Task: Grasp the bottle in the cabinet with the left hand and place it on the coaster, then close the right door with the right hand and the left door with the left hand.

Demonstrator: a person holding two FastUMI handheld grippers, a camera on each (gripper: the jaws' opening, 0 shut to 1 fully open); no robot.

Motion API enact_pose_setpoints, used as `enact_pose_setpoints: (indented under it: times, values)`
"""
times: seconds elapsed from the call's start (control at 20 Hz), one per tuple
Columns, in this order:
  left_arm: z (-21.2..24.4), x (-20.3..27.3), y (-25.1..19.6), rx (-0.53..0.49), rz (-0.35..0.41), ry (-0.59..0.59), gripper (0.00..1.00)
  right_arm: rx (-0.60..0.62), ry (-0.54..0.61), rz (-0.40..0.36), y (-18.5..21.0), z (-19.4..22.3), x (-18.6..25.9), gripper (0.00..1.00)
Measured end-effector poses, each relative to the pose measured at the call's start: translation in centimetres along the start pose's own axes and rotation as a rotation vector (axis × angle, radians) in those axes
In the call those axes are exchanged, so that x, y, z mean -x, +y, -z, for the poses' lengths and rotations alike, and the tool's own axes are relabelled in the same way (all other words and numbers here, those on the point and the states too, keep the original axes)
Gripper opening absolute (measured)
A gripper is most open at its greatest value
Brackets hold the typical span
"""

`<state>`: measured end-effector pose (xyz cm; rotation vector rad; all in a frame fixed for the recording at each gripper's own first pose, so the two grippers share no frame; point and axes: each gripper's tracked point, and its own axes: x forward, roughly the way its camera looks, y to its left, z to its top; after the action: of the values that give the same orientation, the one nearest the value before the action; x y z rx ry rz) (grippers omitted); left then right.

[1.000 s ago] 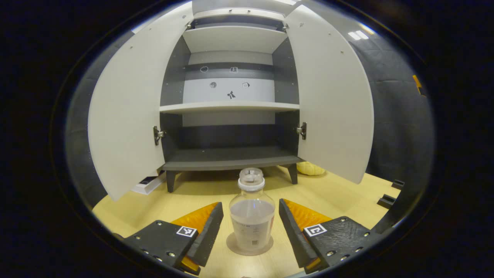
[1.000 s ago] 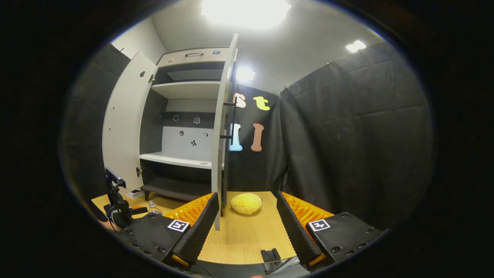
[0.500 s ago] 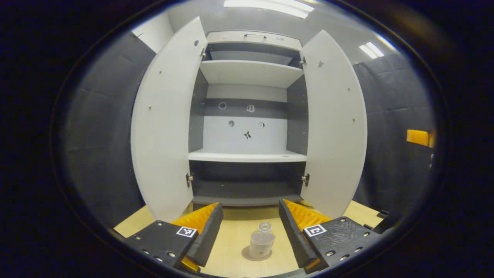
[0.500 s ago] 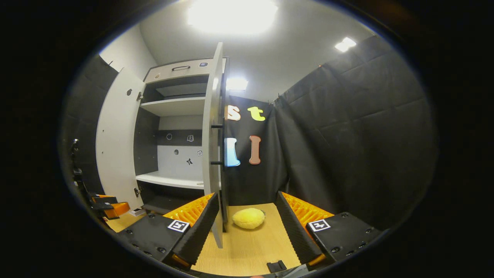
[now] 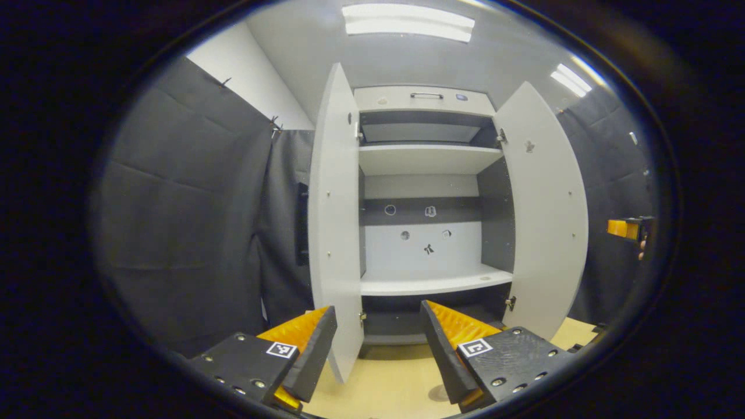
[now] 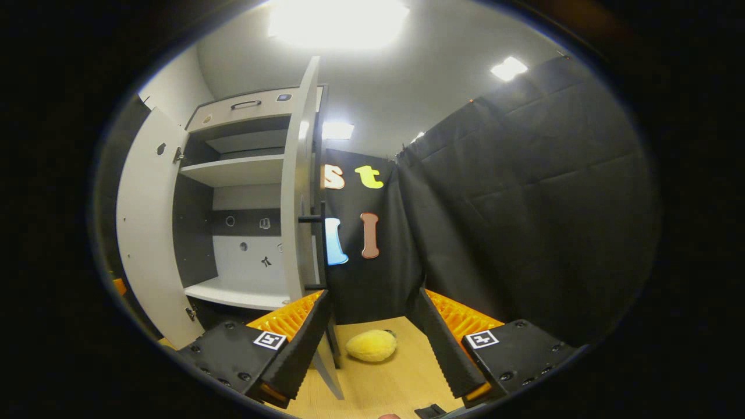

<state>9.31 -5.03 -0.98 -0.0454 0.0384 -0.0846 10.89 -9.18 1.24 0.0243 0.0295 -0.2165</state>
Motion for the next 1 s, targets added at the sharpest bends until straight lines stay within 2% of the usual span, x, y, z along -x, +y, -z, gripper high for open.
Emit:
enact_pose_setpoints:
  times: [0.05, 0.1, 0.15, 0.35, 0.4, 0.65, 0.75, 0.8, 0.85, 0.9, 1.0]
  values:
    - [-0.4, 0.1, 1.5, 0.006, -0.017, -0.007, 0.84, 0.000, -0.025, 0.027, 0.1, -0.8, -0.6, 0.96]
    - [-0.7, 0.2, 3.1, 0.005, -0.040, -0.013, 0.84, 0.003, -0.045, 0.062, -0.2, -1.3, -1.3, 0.96]
    - [-1.0, 0.3, 4.7, 0.004, -0.062, -0.016, 0.84, 0.013, -0.058, 0.096, -0.4, -1.6, -2.0, 0.92]
    - [-2.2, 0.7, 11.3, -0.015, -0.150, -0.043, 0.84, 0.054, -0.059, 0.213, -0.8, -1.7, -4.9, 0.92]
    - [-2.1, 0.8, 13.1, -0.015, -0.172, -0.043, 0.84, 0.056, -0.041, 0.225, -0.5, -1.3, -5.4, 0.95]
    - [-2.1, 0.7, 18.9, -0.001, -0.243, -0.051, 0.84, 0.092, -0.023, 0.233, 1.2, -0.4, -6.1, 0.95]
    - [-1.6, 0.2, 20.4, 0.015, -0.247, -0.051, 0.85, 0.102, -0.010, 0.221, 1.8, -0.1, -5.8, 0.95]
    - [-1.3, -0.2, 20.9, 0.022, -0.247, -0.048, 0.85, 0.105, -0.002, 0.220, 1.9, 0.0, -5.6, 0.92]
    - [-1.1, -0.6, 21.2, 0.028, -0.246, -0.044, 0.85, 0.108, 0.002, 0.224, 2.1, 0.0, -5.4, 0.95]
    - [-0.7, -1.1, 21.6, 0.036, -0.243, -0.041, 0.85, 0.111, 0.001, 0.228, 2.3, 0.1, -5.2, 0.92]
    - [-0.2, -2.1, 21.7, 0.050, -0.227, -0.040, 0.85, 0.107, -0.004, 0.227, 2.9, 0.1, -4.9, 0.92]
